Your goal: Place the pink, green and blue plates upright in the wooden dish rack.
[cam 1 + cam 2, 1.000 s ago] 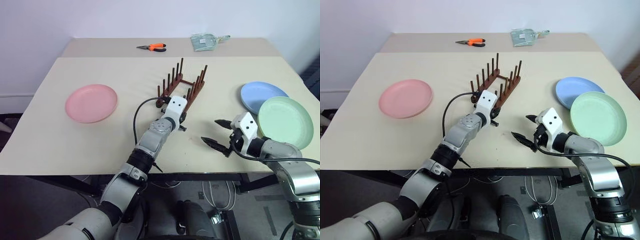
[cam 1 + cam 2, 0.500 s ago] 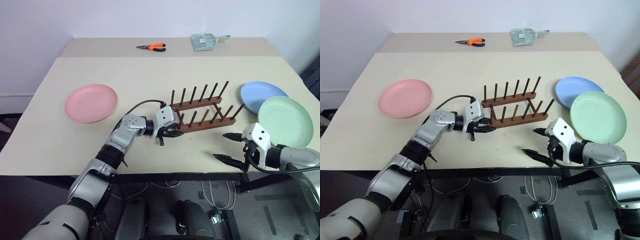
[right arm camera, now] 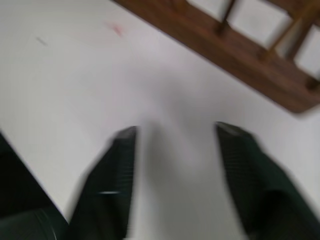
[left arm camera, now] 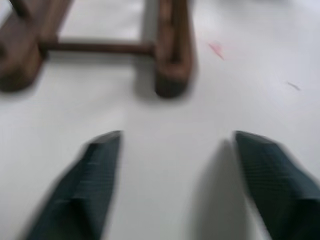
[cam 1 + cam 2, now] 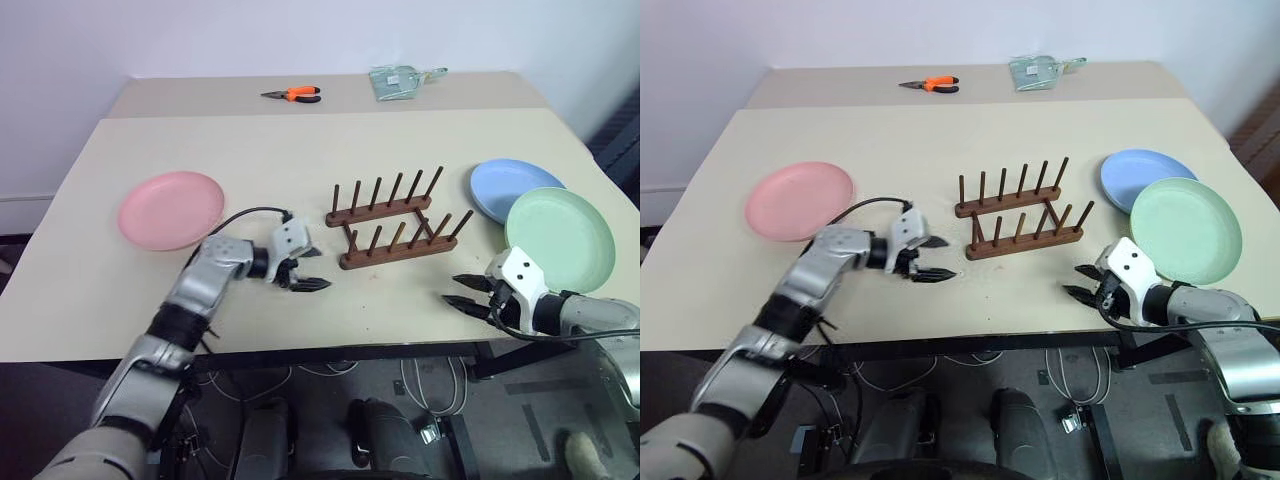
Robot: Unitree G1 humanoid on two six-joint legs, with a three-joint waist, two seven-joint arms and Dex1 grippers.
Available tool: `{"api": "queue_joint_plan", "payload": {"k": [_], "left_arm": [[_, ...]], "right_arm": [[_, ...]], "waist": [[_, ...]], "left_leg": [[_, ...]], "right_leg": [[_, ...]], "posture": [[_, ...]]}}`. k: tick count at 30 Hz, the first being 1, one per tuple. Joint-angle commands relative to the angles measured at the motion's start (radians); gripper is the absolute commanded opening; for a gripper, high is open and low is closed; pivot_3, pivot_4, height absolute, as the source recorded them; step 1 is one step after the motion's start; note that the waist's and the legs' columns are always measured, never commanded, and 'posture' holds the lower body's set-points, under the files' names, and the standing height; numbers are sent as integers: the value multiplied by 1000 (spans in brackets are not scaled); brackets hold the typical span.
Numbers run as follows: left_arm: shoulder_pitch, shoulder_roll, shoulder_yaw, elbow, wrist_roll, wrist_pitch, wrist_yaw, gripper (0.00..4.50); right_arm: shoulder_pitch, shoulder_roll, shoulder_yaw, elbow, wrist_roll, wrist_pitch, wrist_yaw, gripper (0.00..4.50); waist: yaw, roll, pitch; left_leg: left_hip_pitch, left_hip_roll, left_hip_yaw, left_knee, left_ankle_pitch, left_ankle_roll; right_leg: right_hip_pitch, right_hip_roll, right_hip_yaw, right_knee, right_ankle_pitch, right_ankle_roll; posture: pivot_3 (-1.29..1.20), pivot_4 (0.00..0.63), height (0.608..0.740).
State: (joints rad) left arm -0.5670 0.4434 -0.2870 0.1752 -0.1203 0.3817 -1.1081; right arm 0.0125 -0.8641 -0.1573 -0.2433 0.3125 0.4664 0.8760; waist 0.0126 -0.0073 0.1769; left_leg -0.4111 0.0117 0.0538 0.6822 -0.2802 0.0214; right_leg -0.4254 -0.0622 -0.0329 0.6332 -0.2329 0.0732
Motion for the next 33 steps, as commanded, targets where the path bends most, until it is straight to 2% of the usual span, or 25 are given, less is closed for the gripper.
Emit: {"api": "queue_joint_plan", "payload": {"k": [1, 4, 8, 16, 21, 26, 29, 33], "left_arm": [[33, -33, -17, -180, -21, 103, 60, 2104], [43, -110, -61, -228, 18, 141, 159, 2104], [-10, -206, -82, -102, 161, 194, 412, 2104], [-100, -264, -31, 110, 186, 100, 582, 2104], [-149, -278, -24, 218, 181, 39, 601, 2104], [-164, -292, -23, 254, 176, 15, 605, 2104], [-141, -277, -9, 195, 144, 68, 564, 2104], [-65, -220, -29, 2, 51, 166, 392, 2104]], "right_arm": [[-56, 9, 40, 14, -58, -32, -36, 83], [-127, 38, 104, 77, -122, -52, -79, 28], [-237, 88, 170, 180, -200, -37, -147, 28], [-395, 164, 221, 403, -303, -106, -246, 28], [-486, 195, 236, 551, -353, -188, -284, 28], [-515, 207, 238, 595, -369, -231, -281, 28], [-491, 198, 226, 565, -367, -232, -270, 28], [-456, 185, 207, 519, -361, -218, -261, 28]], "waist": [[6, 0, 0], [16, 0, 0], [23, 0, 0], [20, -1, 0], [15, -1, -1], [14, 0, -1], [11, 0, -1], [-2, 0, -1]], "left_leg": [[0, 0, 0, 0, 0, 0], [0, -1, 0, 2, 0, 0], [0, -2, 1, 2, 0, 0], [1, -2, 1, 2, 0, 0], [2, -2, 2, 2, 0, 0], [2, -2, 2, 2, 0, 0], [2, -2, 2, 2, 0, 0], [2, -1, 2, 0, 0, 0]], "right_leg": [[0, 0, 0, 0, 0, 0], [1, -1, 0, -1, 0, 0], [1, 0, 0, 0, 0, 0], [2, 0, 1, 0, 1, 2], [2, 0, 1, 0, 1, 2], [2, 0, 1, 0, 2, 3], [2, 0, 1, 0, 2, 3], [2, 0, 1, 0, 2, 3]], "posture": [[0, 150, 740], [0, 150, 740], [0, 150, 740], [0, 150, 740], [0, 150, 740], [0, 150, 740], [0, 150, 740], [0, 150, 740]]}}
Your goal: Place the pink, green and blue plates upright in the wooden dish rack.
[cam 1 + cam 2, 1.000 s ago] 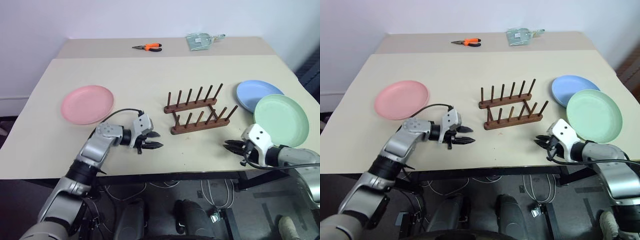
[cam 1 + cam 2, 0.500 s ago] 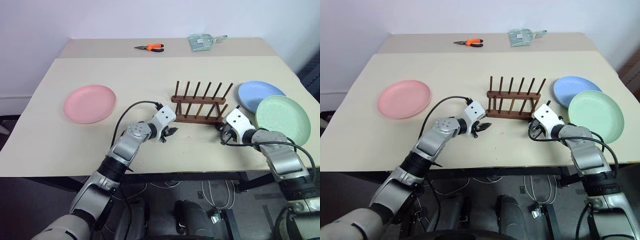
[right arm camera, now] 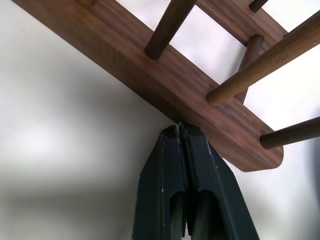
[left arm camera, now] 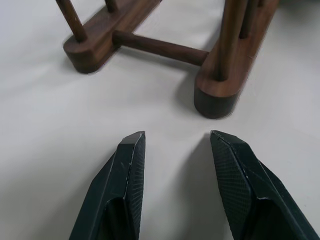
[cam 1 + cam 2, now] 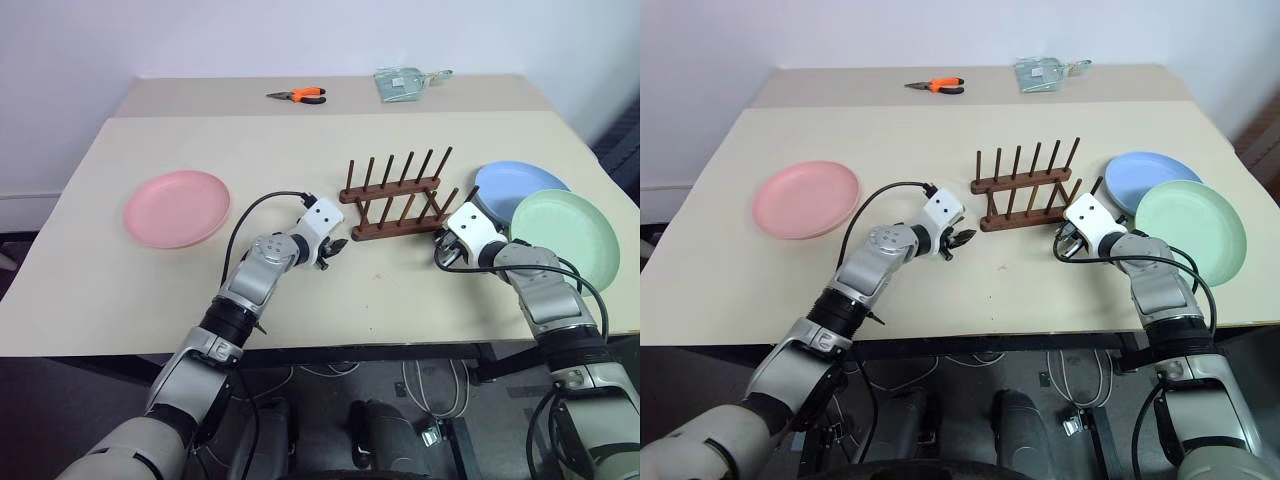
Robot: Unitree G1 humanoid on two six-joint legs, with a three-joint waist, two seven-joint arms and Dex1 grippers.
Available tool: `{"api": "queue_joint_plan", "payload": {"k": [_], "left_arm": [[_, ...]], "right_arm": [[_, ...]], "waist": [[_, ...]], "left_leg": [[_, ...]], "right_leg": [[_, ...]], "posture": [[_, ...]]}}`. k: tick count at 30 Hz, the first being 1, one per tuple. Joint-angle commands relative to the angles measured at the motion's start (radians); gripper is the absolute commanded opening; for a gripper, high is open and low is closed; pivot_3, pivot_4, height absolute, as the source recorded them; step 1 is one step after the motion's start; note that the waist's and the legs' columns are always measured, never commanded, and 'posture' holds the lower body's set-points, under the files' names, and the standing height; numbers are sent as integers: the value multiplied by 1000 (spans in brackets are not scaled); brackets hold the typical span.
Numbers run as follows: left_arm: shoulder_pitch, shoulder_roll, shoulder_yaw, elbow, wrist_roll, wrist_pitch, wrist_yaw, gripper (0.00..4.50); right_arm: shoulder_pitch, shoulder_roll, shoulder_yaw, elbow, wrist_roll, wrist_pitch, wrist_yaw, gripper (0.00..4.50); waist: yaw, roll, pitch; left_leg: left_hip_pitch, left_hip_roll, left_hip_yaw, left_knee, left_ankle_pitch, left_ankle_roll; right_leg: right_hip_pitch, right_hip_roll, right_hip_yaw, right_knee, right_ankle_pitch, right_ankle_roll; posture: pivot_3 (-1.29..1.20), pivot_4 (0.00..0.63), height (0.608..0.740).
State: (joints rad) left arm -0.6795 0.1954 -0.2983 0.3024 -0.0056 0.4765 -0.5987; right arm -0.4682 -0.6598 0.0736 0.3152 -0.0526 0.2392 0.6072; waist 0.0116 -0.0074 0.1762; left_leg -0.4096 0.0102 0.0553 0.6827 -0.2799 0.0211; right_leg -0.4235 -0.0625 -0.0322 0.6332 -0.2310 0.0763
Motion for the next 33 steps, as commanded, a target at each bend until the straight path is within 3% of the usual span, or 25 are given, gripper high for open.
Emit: {"api": "queue_joint_plan", "payload": {"k": [1, 4, 10, 16, 22, 25, 26, 28, 29, 32, 33], "left_arm": [[58, 34, -24, -158, -79, 92, -143, 2104], [58, 20, -43, -170, -69, 110, -144, 2104], [-36, -89, -11, 47, 14, 59, 59, 2104], [-78, -117, 13, 160, 37, -10, 157, 2104], [-43, -87, 32, 117, 39, -27, 174, 2104], [14, -36, 63, -2, 37, -24, 188, 2104], [43, -28, 108, -70, -1, -2, 189, 2104], [96, -13, 224, -212, -76, 72, 213, 2597], [116, 0, 298, -270, -89, 96, 260, 2922], [123, 37, 503, -389, -38, 184, 486, 4447], [105, 31, 582, -417, -33, 240, 573, 4500]], "right_arm": [[31, -20, -28, -47, 5, 13, 9, 28], [47, -17, -32, -65, 3, 20, 9, 28], [49, 0, -28, -75, 0, 31, 2, 28], [56, 6, -31, -92, 2, 37, 1, 28], [75, 3, -36, -134, 6, 46, 4, 28], [93, -3, -43, -189, 40, 56, 46, 28], [102, -5, -51, -223, 71, 68, 77, 259], [125, -4, -71, -311, 149, 105, 142, 790], [136, -5, -73, -362, 183, 116, 174, 1275], [153, -13, -62, -457, 221, 145, 218, 2851], [153, -16, -56, -474, 229, 153, 232, 3367]], "waist": [[-1, 0, 0], [4, 0, 0], [3, 0, 0], [0, 0, 0], [-3, 0, 0], [-7, 0, 0], [-9, 0, 0], [-11, 0, 0], [-10, 0, 0], [-7, 0, 1], [-4, 0, 1]], "left_leg": [[0, 0, 0, 0, 0, 0], [0, 0, 0, 0, 0, 0], [0, -2, 0, 1, 0, 0], [0, -1, 0, 1, 0, 0], [0, 0, 0, 1, 0, 0], [0, 0, 0, 0, 0, 0], [0, 0, 0, 0, 0, 0], [0, 1, 0, -1, 0, 0], [0, 1, 0, -1, 0, 0], [-1, 2, -1, 0, 0, 0], [-1, 2, -1, 0, 0, 0]], "right_leg": [[0, 0, 0, 0, 0, 0], [0, 0, 0, 0, 0, 0], [1, -1, 0, 0, 0, 0], [1, -1, 0, 0, 0, 1], [1, -1, 0, 0, 0, 1], [0, -1, 0, 0, 0, 1], [0, 0, 1, 0, 0, 1], [-1, -1, 1, 0, 0, 1], [-1, -1, 1, 0, 0, 1], [-2, -2, 1, 0, 1, 0], [-2, -2, 1, 0, 1, 0]], "posture": [[0, 150, 740], [0, 150, 740], [0, 150, 740], [0, 150, 740], [0, 150, 740], [0, 150, 740], [0, 150, 740], [0, 150, 740], [0, 150, 740], [0, 150, 740], [0, 150, 740]]}}
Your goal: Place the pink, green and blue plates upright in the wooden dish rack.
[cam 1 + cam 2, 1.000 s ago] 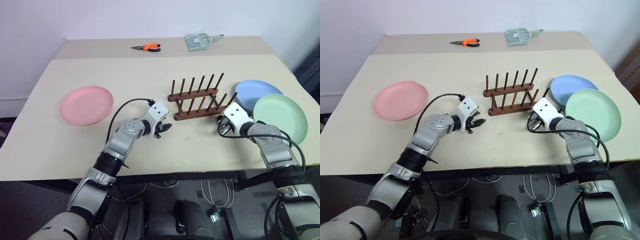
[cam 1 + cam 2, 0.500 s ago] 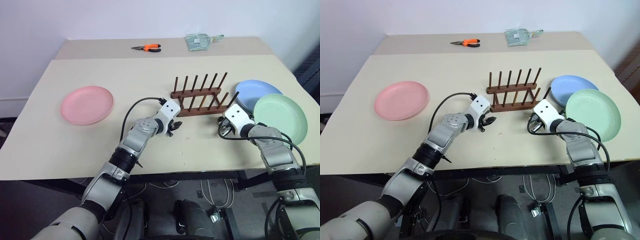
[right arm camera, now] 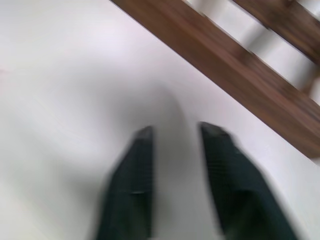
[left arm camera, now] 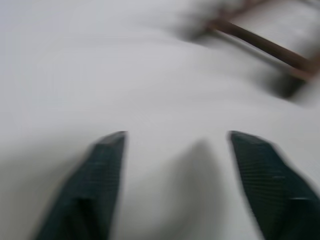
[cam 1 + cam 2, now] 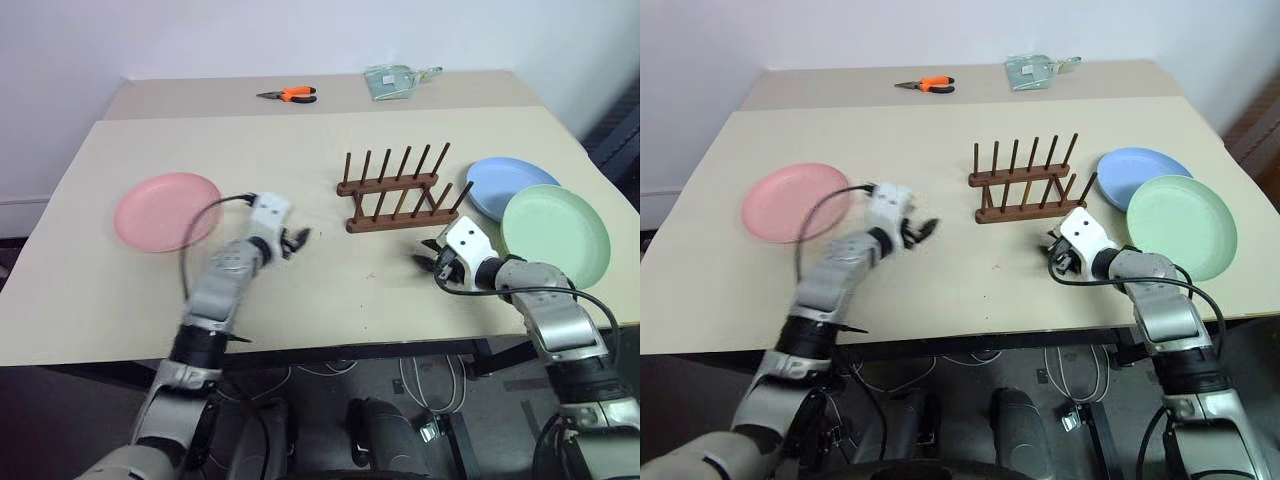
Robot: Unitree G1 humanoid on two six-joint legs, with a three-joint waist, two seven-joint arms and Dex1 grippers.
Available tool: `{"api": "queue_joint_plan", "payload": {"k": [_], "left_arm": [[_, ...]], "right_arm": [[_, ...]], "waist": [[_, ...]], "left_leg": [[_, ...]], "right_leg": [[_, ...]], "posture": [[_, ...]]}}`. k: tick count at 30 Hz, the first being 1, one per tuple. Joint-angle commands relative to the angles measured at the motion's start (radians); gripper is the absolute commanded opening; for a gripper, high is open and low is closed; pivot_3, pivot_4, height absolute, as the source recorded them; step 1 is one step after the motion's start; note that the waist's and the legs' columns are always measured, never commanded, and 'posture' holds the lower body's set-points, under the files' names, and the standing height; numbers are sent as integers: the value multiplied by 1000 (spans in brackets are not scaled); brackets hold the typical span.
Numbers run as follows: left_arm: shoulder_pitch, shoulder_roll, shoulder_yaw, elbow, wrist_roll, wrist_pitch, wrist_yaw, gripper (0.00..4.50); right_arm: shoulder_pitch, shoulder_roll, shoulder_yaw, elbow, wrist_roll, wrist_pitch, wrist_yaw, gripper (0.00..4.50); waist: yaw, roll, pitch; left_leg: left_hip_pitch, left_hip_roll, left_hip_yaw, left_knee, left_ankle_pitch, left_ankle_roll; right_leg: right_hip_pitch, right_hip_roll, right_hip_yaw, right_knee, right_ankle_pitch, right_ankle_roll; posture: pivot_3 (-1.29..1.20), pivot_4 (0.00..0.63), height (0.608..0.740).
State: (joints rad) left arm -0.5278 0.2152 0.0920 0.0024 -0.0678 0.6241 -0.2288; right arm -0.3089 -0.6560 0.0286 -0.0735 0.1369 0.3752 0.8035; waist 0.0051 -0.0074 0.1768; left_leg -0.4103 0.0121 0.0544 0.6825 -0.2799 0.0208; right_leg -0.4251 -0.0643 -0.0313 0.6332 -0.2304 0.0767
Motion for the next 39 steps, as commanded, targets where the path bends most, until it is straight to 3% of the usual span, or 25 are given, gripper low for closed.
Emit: {"api": "queue_joint_plan", "payload": {"k": [1, 2, 8, 12, 16, 19, 24, 26, 27, 30, 34, 39], "left_arm": [[-71, -4, 278, -146, 31, 152, 295, 4500], [-91, -23, 347, -177, 29, 210, 365, 4500], [-133, -79, 516, -286, 11, 461, 505, 4500], [-167, -115, 630, -238, -75, 579, 485, 4500], [-218, -128, 748, -142, -111, 583, 531, 4500], [-257, -141, 808, -90, -143, 544, 567, 3653], [-295, -142, 829, -25, -176, 492, 610, 1188], [-293, -129, 811, -5, -181, 473, 611, 229], [-292, -121, 790, 1, -185, 465, 598, 106], [-289, -92, 649, -24, -213, 391, 479, 36], [-315, -51, 394, -135, -237, 318, 290, 36], [-400, -51, 272, -178, -276, 359, 234, 36]], "right_arm": [[-7, -21, -3, -99, 50, 18, 54, 3938], [-8, -22, 3, -110, 62, 23, 72, 4351], [-31, -10, 31, -112, 90, 12, 128, 4351], [-45, -3, 38, -103, 92, 1, 135, 4351], [-34, 0, 32, -114, 89, -6, 127, 4351], [-13, -4, 23, -124, 82, -13, 113, 4406], [23, -11, 8, -150, 66, -30, 75, 4406], [27, -13, -1, -157, 65, -34, 61, 4406], [24, -14, -8, -161, 76, -24, 61, 4406], [-6, -24, -23, -177, 109, 17, 73, 4453], [-118, -30, 13, -183, 24, -63, 36, 4453], [-309, 0, 123, -81, -178, -254, -48, 4453]], "waist": [[4, 0, 0], [8, 0, 0], [18, -2, 0], [15, -3, 0], [8, -3, 0], [8, -4, 0], [10, -4, 1], [8, -4, 1], [8, -4, 1], [9, -5, 1], [9, -5, 1], [4, -5, 1]], "left_leg": [[0, 0, 0, 0, 0, 0], [0, 0, 0, 0, 0, 0], [0, -5, -1, 1, 0, 0], [0, -5, -1, 1, 0, 0], [0, -5, -1, 1, 0, 0], [0, -5, -1, 1, 0, 0], [0, -5, -1, 1, 0, -1], [0, -5, -1, 1, 0, -1], [0, -5, -1, 1, 0, -1], [0, -5, -1, 1, 1, -2], [-1, -5, 0, 1, 2, -4], [-2, -5, 0, -1, 4, -8]], "right_leg": [[0, 0, 0, 0, 0, 0], [0, 0, 0, 0, 0, 0], [3, -2, -1, -1, 2, 3], [3, -2, -1, -1, 2, 4], [3, -1, -1, -1, 2, 4], [2, -1, -1, -1, 2, 4], [2, -2, -1, -1, 2, 4], [2, -2, -1, -1, 2, 4], [2, -2, -1, -1, 2, 4], [2, -2, -1, -1, 2, 4], [1, -2, -1, -1, 2, 4], [0, -2, 0, -2, 2, 3]], "posture": [[0, 150, 740], [0, 150, 740], [0, 150, 740], [0, 150, 740], [0, 150, 740], [0, 150, 740], [0, 150, 740], [0, 150, 740], [0, 150, 740], [0, 150, 740], [0, 150, 740], [0, 150, 740]]}}
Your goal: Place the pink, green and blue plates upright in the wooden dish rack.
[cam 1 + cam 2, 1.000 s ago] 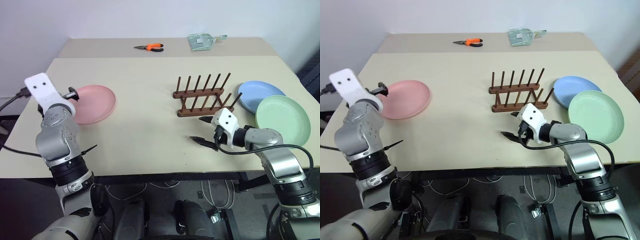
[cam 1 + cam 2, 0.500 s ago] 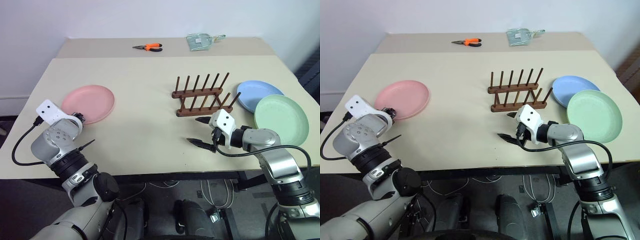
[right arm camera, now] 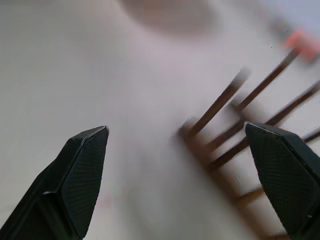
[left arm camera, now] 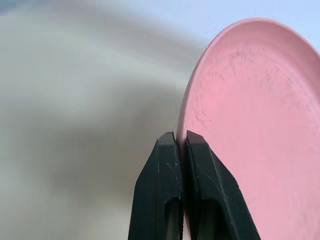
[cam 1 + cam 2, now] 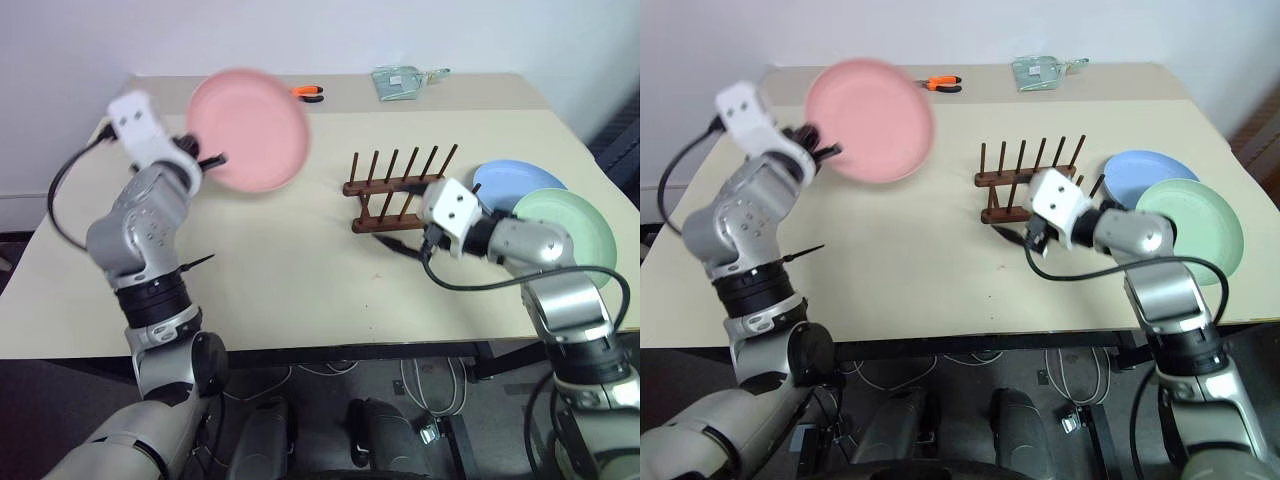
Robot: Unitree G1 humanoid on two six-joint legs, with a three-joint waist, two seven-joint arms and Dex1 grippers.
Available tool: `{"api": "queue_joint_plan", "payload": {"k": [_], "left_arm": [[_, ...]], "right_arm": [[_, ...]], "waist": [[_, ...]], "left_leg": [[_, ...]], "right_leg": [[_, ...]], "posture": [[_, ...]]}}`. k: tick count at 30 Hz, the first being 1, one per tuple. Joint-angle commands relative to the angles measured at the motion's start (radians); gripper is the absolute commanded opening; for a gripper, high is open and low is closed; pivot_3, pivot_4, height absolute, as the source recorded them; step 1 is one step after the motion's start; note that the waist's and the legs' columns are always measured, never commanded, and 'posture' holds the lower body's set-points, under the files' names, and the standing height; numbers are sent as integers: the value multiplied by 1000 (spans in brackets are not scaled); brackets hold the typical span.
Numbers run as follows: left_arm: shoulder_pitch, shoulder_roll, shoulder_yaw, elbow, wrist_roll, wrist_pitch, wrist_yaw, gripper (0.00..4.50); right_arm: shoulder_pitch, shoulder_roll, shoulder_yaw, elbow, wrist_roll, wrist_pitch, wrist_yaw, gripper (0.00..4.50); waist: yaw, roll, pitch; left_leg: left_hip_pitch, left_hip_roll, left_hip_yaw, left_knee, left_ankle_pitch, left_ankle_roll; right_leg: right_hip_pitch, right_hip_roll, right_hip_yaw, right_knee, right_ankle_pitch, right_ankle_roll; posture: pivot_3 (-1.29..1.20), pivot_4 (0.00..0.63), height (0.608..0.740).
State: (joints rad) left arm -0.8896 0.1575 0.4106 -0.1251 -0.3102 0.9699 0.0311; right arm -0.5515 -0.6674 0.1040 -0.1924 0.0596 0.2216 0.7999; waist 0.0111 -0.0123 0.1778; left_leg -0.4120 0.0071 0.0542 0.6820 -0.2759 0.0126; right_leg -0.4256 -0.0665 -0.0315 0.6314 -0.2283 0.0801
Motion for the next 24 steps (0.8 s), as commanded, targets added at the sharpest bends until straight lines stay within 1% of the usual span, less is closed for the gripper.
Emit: {"api": "queue_joint_plan", "payload": {"k": [1, 3, 5, 11, 14, 17, 21, 22, 24], "left_arm": [[-53, 2, -64, -62, -44, 36, -28, 36], [-73, -14, -91, -85, -66, 87, -21, 36], [-82, -29, -113, -110, -82, 128, -16, 36], [-102, -95, -109, -159, -132, 210, 11, 36], [-103, -109, -107, -178, -143, 240, 21, 0], [-95, -113, -106, -184, -146, 262, 29, 0], [-96, -126, -83, -172, -158, 271, 40, 0], [-107, -147, -50, -169, -177, 244, 45, 307], [-135, -193, 26, -164, -223, 199, 64, 956]], "right_arm": [[-106, 20, 69, 71, -150, -137, -74, 4453], [-165, 28, 104, 130, -236, -216, -123, 4453], [-195, 29, 131, 169, -293, -286, -150, 4453], [-214, 32, 188, 240, -419, -422, -203, 4453], [-216, 37, 183, 262, -449, -447, -232, 3648], [-220, 36, 173, 272, -474, -474, -261, 2345], [-217, 27, 166, 283, -498, -496, -277, 340], [-214, 25, 160, 281, -503, -499, -284, 3], [-211, 23, 147, 276, -507, -502, -293, 0]], "waist": [[-5, 0, 0], [-6, 0, 0], [-6, 0, 0], [1, 0, 0], [0, 0, 0], [-1, 0, 0], [-2, 0, 0], [-2, 0, 0], [2, -1, 1]], "left_leg": [[0, 0, 0, 0, 0, 0], [0, 0, 1, -1, 0, 0], [0, 0, 1, -1, 0, 0], [-1, 0, 1, 0, 1, 0], [-1, 0, 1, 0, 1, 0], [-1, 0, 1, 0, 1, -1], [-1, 1, 1, 0, 1, -1], [-1, 1, 1, 0, 1, -1], [-1, 1, 1, 0, 1, -1]], "right_leg": [[0, 0, 0, 0, 0, 0], [-1, 1, 1, 0, 0, 0], [-1, 1, 1, 0, 0, 0], [-1, 1, 1, 0, 0, 0], [-1, 1, 1, 0, 0, 0], [-1, 1, 1, 0, 0, 0], [-1, 2, 1, 0, 0, 0], [-1, 2, 1, 0, 0, 0], [-1, 2, 1, 0, 0, 0]], "posture": [[0, 150, 740], [0, 150, 740], [0, 150, 740], [0, 150, 740], [0, 150, 740], [0, 150, 740], [0, 150, 740], [0, 150, 740], [0, 150, 740]]}}
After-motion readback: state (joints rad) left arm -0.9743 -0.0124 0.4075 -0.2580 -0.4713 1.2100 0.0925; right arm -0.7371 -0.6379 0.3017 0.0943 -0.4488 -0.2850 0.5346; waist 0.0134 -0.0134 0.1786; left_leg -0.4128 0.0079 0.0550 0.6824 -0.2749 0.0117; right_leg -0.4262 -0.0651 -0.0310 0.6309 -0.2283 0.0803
